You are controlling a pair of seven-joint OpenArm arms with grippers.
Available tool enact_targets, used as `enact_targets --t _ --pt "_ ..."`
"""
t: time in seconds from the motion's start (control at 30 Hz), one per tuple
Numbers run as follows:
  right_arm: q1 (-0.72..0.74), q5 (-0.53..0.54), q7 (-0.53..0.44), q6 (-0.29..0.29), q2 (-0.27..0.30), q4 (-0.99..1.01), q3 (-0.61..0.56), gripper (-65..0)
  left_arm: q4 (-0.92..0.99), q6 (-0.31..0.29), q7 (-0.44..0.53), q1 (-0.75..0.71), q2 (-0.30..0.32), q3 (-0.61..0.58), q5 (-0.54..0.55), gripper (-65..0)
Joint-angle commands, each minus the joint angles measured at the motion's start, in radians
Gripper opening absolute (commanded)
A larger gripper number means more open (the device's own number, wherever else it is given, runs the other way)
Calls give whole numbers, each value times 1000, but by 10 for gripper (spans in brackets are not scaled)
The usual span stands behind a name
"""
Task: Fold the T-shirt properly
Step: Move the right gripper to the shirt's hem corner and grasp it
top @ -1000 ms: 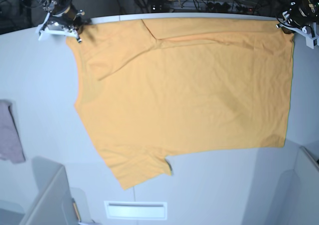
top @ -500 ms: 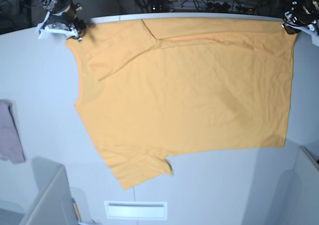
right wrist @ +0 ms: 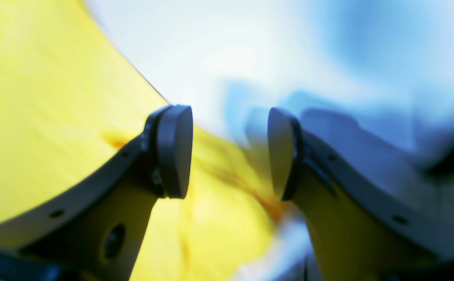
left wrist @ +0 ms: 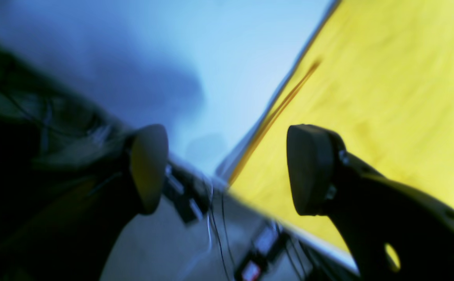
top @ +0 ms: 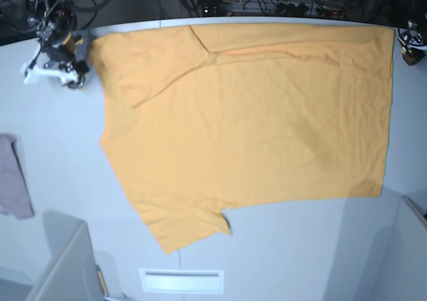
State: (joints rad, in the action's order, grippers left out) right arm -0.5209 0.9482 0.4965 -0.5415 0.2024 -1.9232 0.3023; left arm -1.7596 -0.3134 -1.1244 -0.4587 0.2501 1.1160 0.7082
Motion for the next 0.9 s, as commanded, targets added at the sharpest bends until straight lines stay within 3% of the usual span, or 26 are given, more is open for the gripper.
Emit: enact_targets --t 0.0,0.1,0.37,0.5,0.87 --pt "28 2 -3 5 16 9 -15 -357 -33 0 14 18 18 6 9 -196" --pt "137 2 -3 5 44 83 -67 -357 -47 1 11 76 18 6 9 -247" --pt "436 1 -5 7 67 302 -203 -359 -39 4 14 125 56 -141 9 -650" --pt "591 1 -6 37 85 425 -252 -357 -39 3 16 123 56 -152 9 -650" --pt "1048 1 -20 401 78 1123 -374 -353 -38 3 16 125 56 -150 9 -650"
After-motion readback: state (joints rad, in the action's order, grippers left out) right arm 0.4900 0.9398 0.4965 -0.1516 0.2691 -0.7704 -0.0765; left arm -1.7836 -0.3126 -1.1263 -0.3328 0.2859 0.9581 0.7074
